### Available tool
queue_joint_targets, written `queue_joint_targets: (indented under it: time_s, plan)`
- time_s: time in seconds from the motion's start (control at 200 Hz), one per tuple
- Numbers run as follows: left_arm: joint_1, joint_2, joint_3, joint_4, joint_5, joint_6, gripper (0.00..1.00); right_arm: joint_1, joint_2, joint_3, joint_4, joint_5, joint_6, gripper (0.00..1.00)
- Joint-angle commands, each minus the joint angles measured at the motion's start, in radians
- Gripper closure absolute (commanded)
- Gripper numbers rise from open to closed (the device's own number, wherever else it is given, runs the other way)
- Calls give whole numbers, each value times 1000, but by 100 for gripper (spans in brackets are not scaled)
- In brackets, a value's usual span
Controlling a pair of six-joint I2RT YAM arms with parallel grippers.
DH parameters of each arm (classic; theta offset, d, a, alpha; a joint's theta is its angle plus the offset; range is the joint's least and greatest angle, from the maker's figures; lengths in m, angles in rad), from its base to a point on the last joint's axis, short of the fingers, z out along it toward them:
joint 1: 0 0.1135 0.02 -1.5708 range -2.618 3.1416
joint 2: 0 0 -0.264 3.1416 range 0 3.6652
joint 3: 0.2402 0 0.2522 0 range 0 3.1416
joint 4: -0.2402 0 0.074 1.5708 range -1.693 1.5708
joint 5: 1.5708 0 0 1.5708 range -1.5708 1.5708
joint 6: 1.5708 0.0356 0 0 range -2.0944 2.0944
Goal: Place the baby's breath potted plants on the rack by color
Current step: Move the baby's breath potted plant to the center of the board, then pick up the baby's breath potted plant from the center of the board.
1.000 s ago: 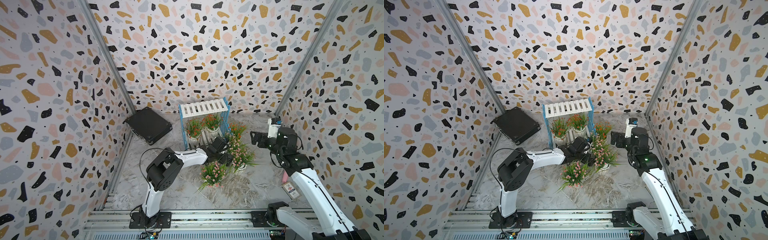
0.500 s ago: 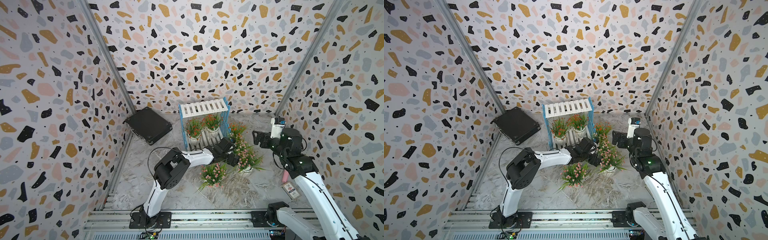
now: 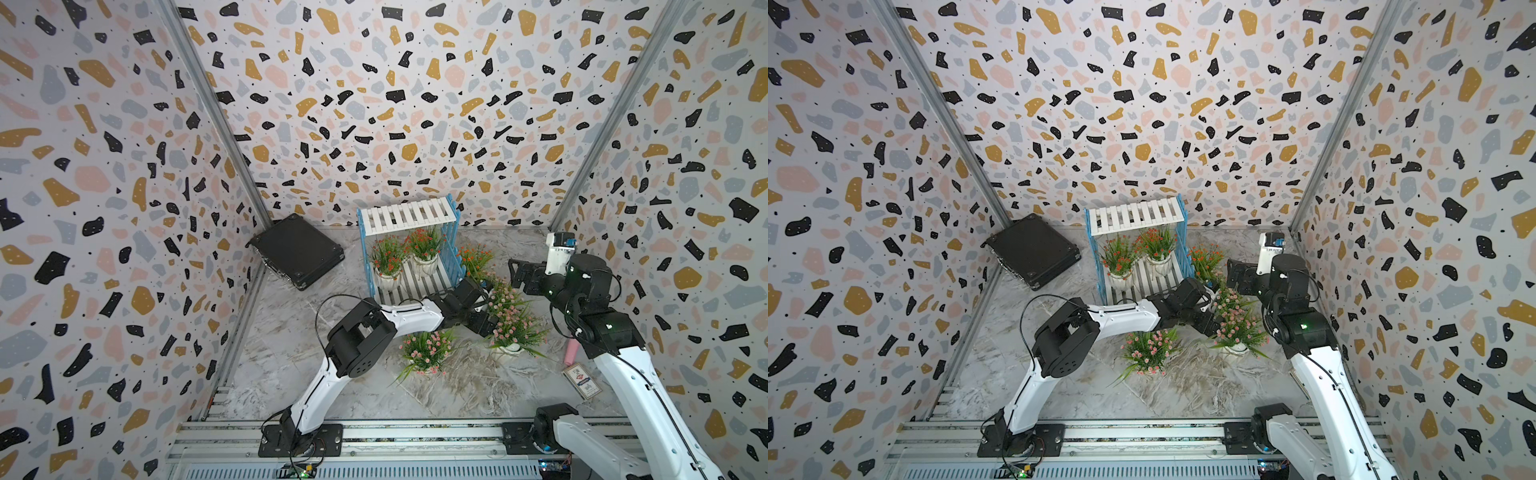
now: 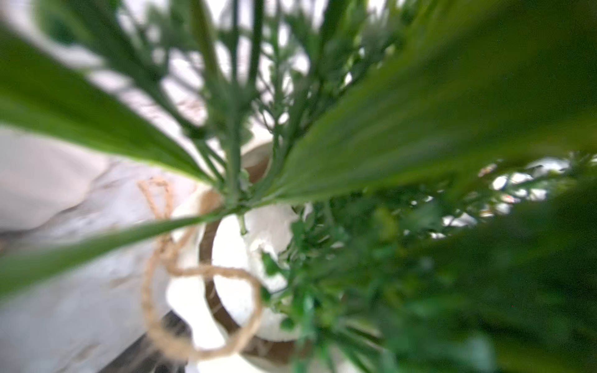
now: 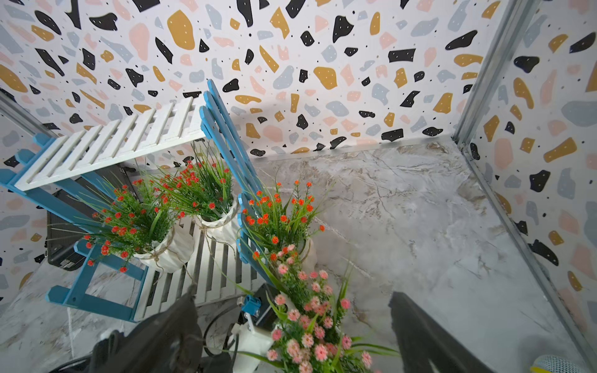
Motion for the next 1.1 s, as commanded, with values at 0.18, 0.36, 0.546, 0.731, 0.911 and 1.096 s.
queue_joint_targets:
  time_s: [0.18, 0.36, 0.546, 0.731, 0.911, 1.096]
  plan:
    - [24, -117, -33, 9, -24, 28, 0, -5, 53, 84, -27, 6, -28, 3]
    - [136, -297, -171, 0, -42, 1, 1, -5, 167, 159, -53, -40, -46, 1]
    - [219, -467, -275, -39, -66, 0, 1, -10, 347, 287, -146, -100, -95, 1]
    - [293, -613, -375, -85, -92, -39, 1, -87, 510, 413, -224, -206, -117, 1]
    - [385, -739, -464, -145, -114, -88, 1, -217, 645, 495, -290, -248, -124, 1]
    - [429, -833, -514, -193, -144, -90, 1, -308, 766, 492, -268, -318, -132, 2]
